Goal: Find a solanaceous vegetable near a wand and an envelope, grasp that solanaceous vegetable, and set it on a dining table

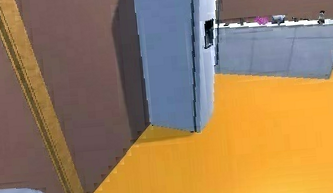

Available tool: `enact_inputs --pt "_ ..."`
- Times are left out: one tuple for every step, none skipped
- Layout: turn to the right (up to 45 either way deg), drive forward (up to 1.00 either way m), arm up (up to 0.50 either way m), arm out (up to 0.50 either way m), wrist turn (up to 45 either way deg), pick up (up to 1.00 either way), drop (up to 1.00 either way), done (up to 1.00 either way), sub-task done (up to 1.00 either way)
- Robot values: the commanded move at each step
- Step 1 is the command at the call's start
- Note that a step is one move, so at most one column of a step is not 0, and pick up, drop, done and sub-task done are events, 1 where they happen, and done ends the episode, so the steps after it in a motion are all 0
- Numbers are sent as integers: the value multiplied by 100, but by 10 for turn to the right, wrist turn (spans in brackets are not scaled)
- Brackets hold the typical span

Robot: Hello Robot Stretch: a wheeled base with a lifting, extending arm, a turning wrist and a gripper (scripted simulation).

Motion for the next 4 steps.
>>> enact_inputs --pt "60 0 0 0 0 0 0 0 0" --pt "-450 0 0 0 0 0 0 0 0" --pt "-450 0 0 0 0 0 0 0 0" --pt "-450 0 0 0 0 0 0 0 0"
